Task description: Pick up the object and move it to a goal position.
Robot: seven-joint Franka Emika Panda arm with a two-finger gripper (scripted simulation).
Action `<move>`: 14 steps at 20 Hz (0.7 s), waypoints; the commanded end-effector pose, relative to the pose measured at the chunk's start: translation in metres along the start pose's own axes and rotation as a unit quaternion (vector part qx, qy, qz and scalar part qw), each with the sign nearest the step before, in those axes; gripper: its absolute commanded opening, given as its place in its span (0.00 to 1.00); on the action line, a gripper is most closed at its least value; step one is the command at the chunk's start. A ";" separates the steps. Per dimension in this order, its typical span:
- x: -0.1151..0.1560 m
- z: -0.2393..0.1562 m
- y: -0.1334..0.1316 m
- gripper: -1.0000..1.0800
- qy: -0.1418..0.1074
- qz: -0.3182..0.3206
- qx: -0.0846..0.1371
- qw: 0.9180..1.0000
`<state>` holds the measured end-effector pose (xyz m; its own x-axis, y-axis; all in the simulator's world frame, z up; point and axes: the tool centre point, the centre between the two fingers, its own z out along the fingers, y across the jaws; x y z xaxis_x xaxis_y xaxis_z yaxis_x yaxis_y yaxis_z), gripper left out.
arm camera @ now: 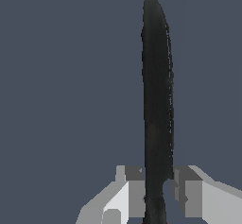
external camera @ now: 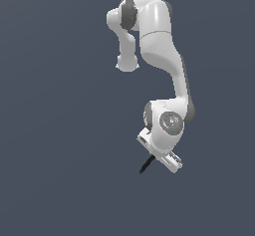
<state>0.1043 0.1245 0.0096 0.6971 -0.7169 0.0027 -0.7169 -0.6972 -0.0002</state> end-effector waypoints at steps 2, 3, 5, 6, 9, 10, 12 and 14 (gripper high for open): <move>-0.002 0.001 -0.014 0.00 -0.001 -0.001 0.000 1.000; -0.001 0.001 -0.017 0.00 -0.001 -0.001 0.000 1.000; -0.001 0.001 -0.022 0.00 -0.001 -0.001 0.000 1.000; -0.001 0.001 -0.024 0.00 -0.001 -0.001 0.000 1.000; -0.001 0.001 -0.029 0.00 -0.001 -0.001 0.000 1.000; 0.000 0.001 -0.030 0.00 -0.001 -0.001 0.000 1.000; 0.000 0.001 -0.032 0.00 -0.001 -0.001 0.000 1.000; 0.000 0.001 -0.033 0.00 -0.001 -0.001 0.000 1.000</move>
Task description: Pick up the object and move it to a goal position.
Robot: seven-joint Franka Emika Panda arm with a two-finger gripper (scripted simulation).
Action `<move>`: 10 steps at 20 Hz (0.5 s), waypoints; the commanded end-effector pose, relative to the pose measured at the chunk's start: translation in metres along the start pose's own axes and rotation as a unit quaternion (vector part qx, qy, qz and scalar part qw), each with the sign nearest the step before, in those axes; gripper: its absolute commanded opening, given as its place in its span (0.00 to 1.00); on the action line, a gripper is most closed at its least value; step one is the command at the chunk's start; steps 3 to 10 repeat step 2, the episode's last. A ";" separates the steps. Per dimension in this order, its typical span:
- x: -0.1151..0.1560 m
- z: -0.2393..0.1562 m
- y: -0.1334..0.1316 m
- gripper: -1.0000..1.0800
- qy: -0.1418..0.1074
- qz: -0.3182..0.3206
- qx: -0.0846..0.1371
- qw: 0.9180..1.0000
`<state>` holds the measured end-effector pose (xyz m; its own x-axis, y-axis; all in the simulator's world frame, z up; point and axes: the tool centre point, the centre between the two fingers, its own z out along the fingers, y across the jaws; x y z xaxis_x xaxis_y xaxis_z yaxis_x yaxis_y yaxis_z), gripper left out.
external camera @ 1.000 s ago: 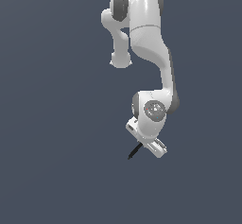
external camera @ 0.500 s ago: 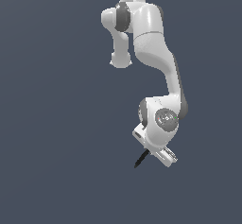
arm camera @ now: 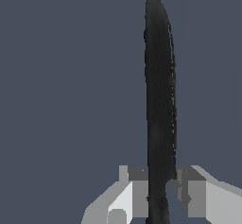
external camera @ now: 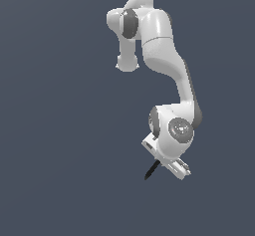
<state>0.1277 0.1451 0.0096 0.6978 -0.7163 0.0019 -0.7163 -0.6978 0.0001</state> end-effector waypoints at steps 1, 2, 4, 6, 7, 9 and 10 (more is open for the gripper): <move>-0.002 0.001 -0.002 0.00 -0.001 -0.001 0.000 1.000; -0.002 0.001 -0.002 0.00 -0.001 -0.001 0.000 1.000; -0.002 0.001 -0.002 0.00 -0.001 -0.001 0.000 1.000; -0.002 0.001 -0.002 0.00 -0.001 -0.001 0.000 1.000; -0.002 0.001 -0.002 0.00 -0.001 -0.001 0.000 1.000; -0.002 0.001 -0.002 0.00 -0.001 -0.001 0.000 1.000; -0.002 0.001 -0.002 0.00 -0.001 -0.001 0.000 1.000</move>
